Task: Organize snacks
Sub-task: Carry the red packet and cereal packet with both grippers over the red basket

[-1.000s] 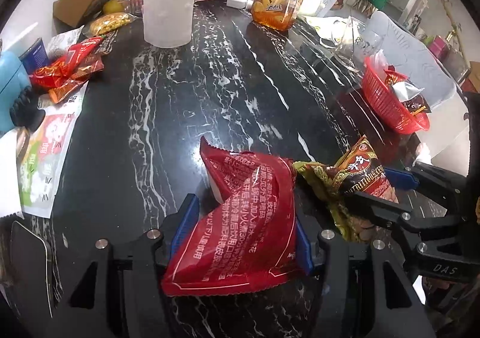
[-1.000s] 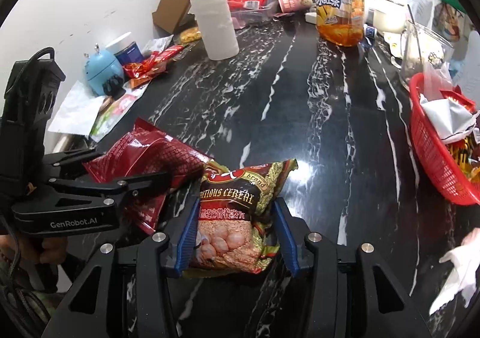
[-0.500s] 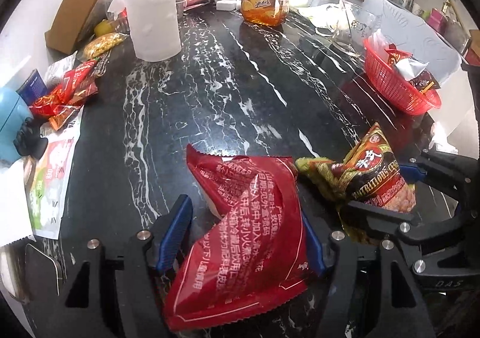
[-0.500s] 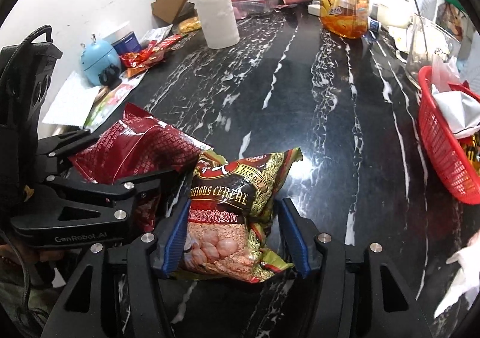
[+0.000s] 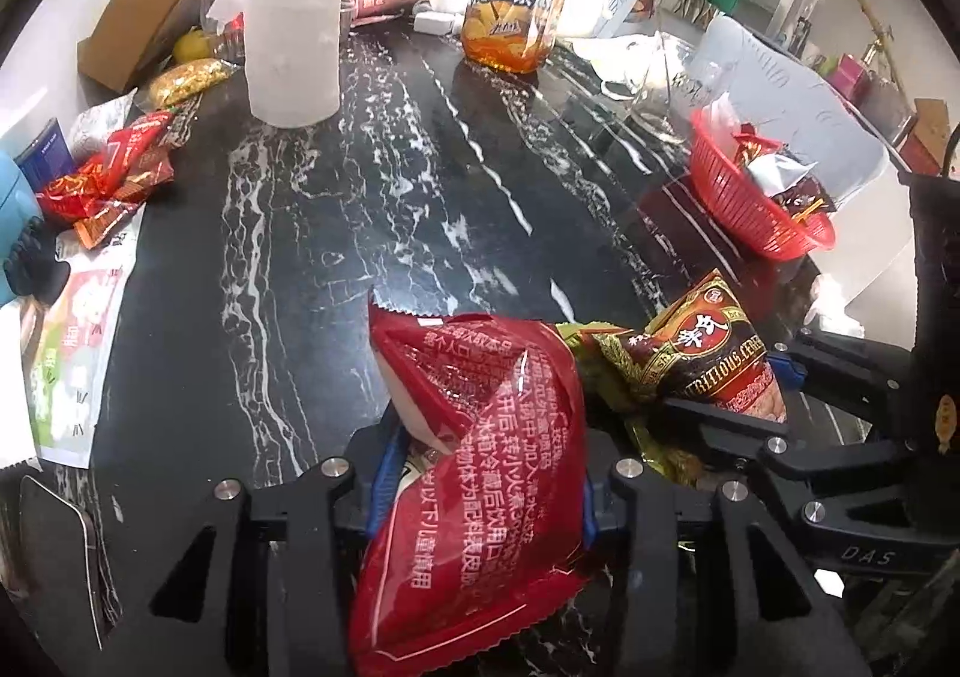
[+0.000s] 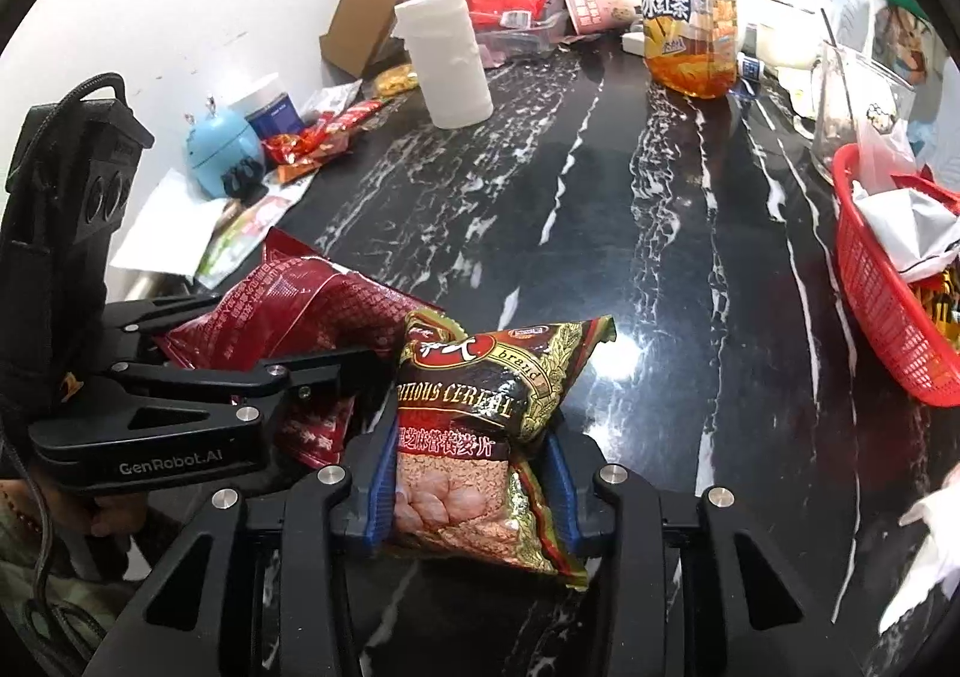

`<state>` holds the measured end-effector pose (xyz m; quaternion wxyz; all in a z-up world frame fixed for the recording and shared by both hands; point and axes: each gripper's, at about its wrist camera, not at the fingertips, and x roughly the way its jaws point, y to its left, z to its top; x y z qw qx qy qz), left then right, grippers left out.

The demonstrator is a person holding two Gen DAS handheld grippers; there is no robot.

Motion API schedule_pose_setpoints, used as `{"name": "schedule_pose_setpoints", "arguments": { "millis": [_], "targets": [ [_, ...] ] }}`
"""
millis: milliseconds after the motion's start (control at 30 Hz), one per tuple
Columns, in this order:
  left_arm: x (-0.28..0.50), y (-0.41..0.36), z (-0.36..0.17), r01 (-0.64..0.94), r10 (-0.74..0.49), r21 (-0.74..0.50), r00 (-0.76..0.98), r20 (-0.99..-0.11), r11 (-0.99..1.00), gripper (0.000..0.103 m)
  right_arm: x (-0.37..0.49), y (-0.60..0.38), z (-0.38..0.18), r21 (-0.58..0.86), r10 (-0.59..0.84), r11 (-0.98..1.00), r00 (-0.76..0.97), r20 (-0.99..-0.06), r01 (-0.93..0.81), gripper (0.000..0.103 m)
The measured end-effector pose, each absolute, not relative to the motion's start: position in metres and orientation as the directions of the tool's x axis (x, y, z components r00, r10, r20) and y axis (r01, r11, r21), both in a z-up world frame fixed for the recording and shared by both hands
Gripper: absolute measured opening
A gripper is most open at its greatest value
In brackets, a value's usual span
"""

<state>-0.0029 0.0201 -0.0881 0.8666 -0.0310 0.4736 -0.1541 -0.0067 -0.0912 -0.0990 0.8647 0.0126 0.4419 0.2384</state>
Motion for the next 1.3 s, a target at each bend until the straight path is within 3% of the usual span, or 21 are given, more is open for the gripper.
{"name": "schedule_pose_setpoints", "arguments": {
  "millis": [500, 1300],
  "targets": [
    [-0.006, -0.002, -0.052, 0.344, -0.381, -0.216, 0.539, -0.751, 0.914, 0.044, -0.029, -0.116, -0.068, 0.235, 0.404, 0.909, 0.592, -0.697, -0.344, 0.04],
    [0.016, -0.122, 0.014, 0.616, -0.56, -0.162, 0.534, -0.633, 0.771, 0.044, -0.057, -0.221, -0.01, 0.132, 0.14, 0.988, 0.78, -0.609, -0.074, 0.04]
  ]
}}
